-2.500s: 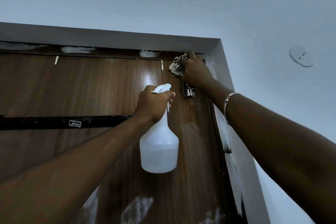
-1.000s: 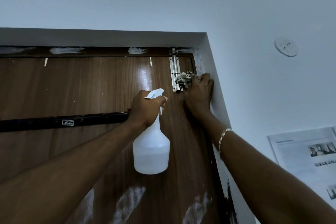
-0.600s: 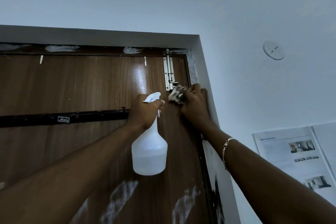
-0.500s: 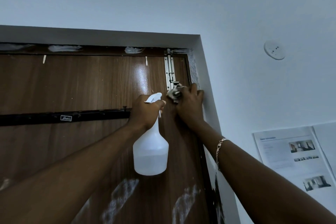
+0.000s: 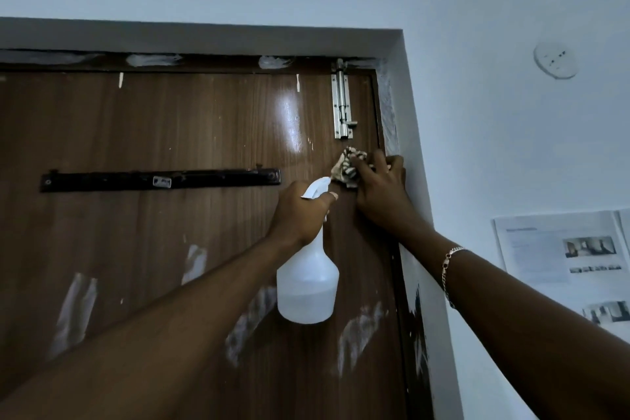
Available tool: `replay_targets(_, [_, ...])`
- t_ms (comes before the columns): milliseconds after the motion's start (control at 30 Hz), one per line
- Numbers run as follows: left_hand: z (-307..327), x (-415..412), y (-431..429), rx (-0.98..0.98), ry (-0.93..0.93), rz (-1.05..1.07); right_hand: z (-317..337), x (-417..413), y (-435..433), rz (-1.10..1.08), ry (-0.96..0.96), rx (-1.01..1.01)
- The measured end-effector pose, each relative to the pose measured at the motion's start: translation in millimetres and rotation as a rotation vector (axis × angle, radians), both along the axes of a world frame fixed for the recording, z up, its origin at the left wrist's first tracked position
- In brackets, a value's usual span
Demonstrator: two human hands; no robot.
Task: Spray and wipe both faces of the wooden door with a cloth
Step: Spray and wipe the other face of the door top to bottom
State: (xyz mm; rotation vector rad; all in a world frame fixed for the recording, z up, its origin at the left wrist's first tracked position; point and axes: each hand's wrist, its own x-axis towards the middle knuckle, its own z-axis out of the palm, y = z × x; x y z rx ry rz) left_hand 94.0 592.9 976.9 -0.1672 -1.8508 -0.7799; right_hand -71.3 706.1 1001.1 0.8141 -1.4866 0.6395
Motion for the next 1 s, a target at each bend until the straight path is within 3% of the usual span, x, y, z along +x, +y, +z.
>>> replay_targets(200, [-58.1, -0.5, 7.2, 0.018, -0.039, 0.070, 0.0, 11.9, -2.2, 0.009, -0.069, -0.105])
replay_targets(400, [-83.0, 9.4, 1.4, 0.083, 0.088, 0.203, 2.0, 19.4, -19.5, 0.136, -0.138, -0.143])
replay_targets(533, [-76.7, 26.4, -13.1, 0.048, 0.120, 0.176, -62.9, 20.0, -28.4, 0.115, 0.082, 0.307])
replay_targets(567, [-76.6, 31.0, -17.5, 0.047, 0.121, 0.178, -80.6, 14.2, -23.3, 0.109, 0.125, 0.343])
replay_targets(633, [-76.9, 41.0, -26.2, 0.031, 0.137, 0.207, -91.6, 6.6, -14.5, 0.150, 0.028, 0.149])
replay_targets(733, [-73.7, 46.3, -37.1, 0.033, 0.182, 0.208, -37.1, 25.9, -26.6, 0.163, -0.253, -0.207])
replay_targets(800, [-68.5, 46.8, -41.7, 0.022, 0.181, 0.208, 4.7, 52.7, -54.2, 0.125, -0.221, -0.101])
replay_targets(867, [-66.0, 46.8, -46.2, 0.000, 0.188, 0.242, 10.6, 70.5, -84.4, 0.095, -0.049, 0.074])
replay_targets(1000, [-71.0, 51.5, -54.6, 0.015, 0.170, 0.253, -54.1, 44.2, -67.2, 0.119, 0.066, 0.203])
